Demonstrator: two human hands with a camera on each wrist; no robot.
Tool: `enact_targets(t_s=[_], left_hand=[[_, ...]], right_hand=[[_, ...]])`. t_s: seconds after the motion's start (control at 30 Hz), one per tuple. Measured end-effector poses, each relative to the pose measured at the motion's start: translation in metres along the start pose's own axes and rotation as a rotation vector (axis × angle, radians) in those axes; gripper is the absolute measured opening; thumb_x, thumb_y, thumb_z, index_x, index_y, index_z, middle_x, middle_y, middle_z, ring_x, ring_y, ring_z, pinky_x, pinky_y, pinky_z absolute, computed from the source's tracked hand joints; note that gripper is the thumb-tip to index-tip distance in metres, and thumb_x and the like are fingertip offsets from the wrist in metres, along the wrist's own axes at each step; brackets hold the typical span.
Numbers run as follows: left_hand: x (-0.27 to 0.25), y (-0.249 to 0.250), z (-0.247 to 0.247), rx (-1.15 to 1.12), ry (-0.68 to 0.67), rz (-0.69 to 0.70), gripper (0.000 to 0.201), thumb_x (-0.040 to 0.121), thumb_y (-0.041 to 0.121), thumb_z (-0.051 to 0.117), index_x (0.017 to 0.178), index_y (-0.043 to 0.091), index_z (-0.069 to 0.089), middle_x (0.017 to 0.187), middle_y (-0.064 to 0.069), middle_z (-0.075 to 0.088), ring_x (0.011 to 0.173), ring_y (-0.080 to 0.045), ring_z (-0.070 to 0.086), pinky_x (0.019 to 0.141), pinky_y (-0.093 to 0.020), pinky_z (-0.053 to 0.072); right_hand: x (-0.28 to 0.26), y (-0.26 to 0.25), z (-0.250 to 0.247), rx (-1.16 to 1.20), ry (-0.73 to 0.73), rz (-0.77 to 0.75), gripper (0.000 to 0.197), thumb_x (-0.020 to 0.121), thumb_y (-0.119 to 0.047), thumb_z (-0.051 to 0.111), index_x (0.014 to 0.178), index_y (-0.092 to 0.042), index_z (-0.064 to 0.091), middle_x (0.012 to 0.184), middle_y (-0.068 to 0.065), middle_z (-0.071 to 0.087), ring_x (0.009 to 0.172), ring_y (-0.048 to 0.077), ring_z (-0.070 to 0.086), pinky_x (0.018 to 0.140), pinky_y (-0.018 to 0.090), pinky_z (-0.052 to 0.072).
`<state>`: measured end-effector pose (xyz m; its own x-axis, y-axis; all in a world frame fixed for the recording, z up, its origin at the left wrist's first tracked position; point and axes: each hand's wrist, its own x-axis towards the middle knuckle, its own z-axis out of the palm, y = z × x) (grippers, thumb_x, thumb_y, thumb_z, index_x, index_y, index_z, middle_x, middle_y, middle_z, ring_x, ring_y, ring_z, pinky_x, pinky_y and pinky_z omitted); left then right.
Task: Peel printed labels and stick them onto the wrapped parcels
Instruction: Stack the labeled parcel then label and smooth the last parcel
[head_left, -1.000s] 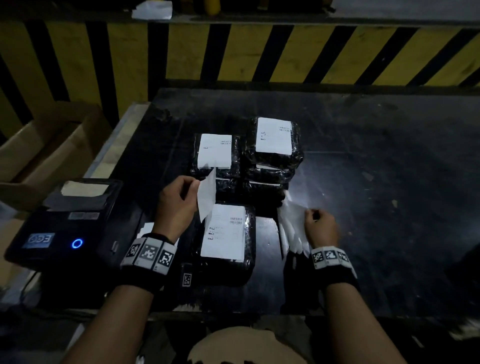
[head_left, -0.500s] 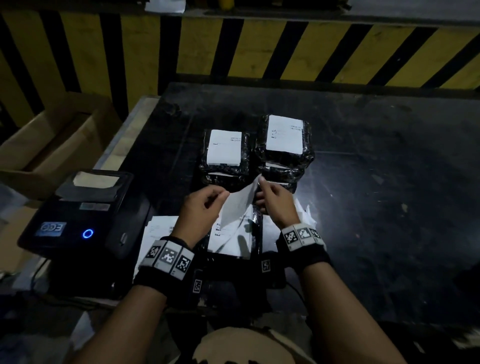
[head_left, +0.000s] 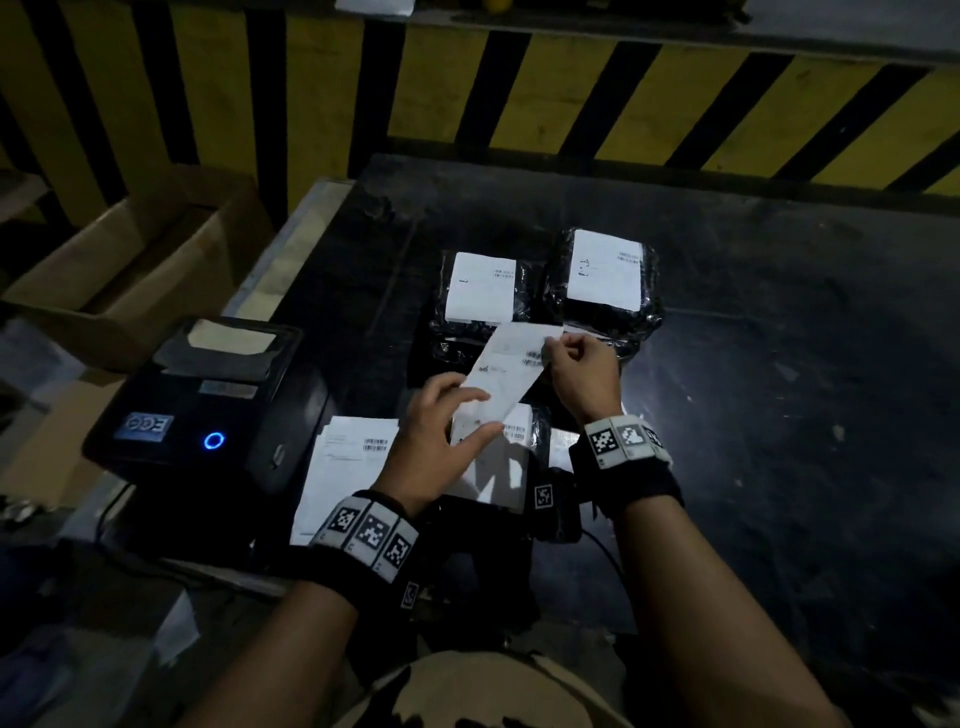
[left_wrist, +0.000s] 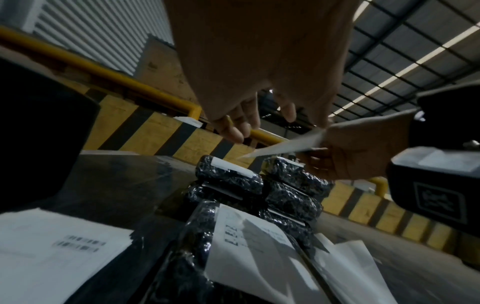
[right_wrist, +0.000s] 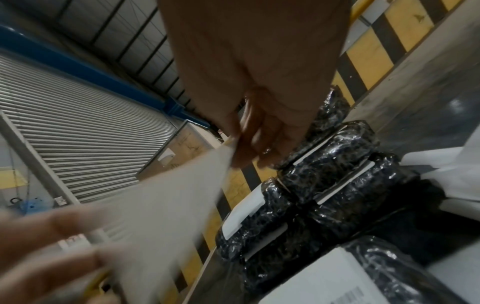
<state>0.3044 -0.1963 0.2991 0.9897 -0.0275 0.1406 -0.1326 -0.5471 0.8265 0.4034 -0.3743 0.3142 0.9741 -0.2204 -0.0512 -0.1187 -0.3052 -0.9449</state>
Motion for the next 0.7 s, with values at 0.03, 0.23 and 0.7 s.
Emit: enact_targets(t_s=[0.03,0.23,0.7], left_hand=[[-0.002,-0.003,-0.003,-0.002,-0.003,-0.038,0.044,0.079,0.041,0.073,0.119,0.031,0.058,0.136,0.01,0.038,0.128,-0.007,0.035,0.102,-0.028,0.036],[-0.004,-0.018,-0.013,-0.221,-0.028,-0.325,0.058,0.09,0.036,0.062,0.141,0.028,0.038,0.131,0.005,0.048,0.118,-0.011,0.05,0.099,-0.026,0.04],[-0.014,-0.032,-0.006,-0.294,-0.128,-0.319,0.025,0.094,0.01,0.054,0.119,0.012,0.058,0.094,-0.002,0.073,0.092,-0.02,0.069,0.08,-0.026,0.054]], right_hand=[[0.001,0.0,-0.001,0.003,0.041,-0.026,0.015,0.092,-0.022,0.059,0.082,-0.012,0.063,0.073,0.001,0.063,0.062,0.007,0.056,0.061,0.022,0.045],[-0.004,-0.004,-0.007,0.087,-0.03,0.005,0.015,0.095,-0.024,0.059,0.097,-0.01,0.064,0.071,-0.003,0.063,0.054,0.002,0.055,0.05,0.018,0.044],[-0.034,0.041,0.016,0.121,-0.102,0.114,0.014,0.091,-0.02,0.063,0.104,-0.02,0.056,0.074,0.0,0.067,0.053,0.004,0.055,0.055,0.023,0.045]])
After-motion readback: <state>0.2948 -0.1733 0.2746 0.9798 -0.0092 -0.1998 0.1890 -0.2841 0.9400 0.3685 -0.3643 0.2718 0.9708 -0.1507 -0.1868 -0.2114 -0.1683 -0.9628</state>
